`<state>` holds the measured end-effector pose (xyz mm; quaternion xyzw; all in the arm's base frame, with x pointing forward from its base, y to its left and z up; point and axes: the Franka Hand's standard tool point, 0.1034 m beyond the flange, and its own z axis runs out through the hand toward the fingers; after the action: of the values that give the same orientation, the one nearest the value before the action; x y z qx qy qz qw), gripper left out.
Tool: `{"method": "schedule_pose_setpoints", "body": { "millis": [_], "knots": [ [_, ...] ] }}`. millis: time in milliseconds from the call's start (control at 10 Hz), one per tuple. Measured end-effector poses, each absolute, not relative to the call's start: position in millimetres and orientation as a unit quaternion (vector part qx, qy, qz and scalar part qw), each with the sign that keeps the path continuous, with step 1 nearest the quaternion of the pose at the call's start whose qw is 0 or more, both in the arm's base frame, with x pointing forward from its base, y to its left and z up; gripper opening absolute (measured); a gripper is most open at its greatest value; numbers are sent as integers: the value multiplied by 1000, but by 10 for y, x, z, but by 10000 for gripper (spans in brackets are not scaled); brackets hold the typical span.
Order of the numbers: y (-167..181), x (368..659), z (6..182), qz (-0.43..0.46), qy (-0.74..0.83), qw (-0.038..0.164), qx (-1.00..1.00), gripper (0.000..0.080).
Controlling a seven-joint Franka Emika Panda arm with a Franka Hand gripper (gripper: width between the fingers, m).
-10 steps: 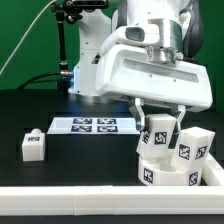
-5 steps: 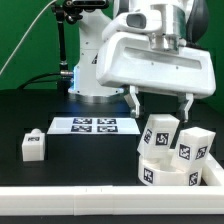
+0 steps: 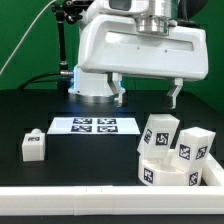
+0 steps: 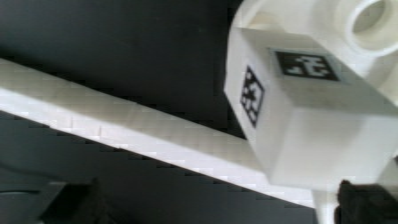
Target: Assemble stool
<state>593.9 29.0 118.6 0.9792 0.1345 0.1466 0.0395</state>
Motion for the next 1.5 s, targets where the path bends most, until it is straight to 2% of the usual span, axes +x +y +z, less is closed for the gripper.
{"method": "schedule_pose_setpoints", "body": {
  "millis": [400,500,600,800,1100,1300,1500],
  "knots": [
    [311,5897,1144,127,136,37,982,649],
    [337,5826,1118,72,142,30,987,649],
    [368,5859,1165,33,145,24,989,649],
    [386,5862,1172,0,153,20,988,649],
    [379,5881,1159,7,172,23,985,649],
    [410,5892,1137,14,320,31,947,649],
    [456,5901,1136,-1,401,30,916,649]
  ]
}}
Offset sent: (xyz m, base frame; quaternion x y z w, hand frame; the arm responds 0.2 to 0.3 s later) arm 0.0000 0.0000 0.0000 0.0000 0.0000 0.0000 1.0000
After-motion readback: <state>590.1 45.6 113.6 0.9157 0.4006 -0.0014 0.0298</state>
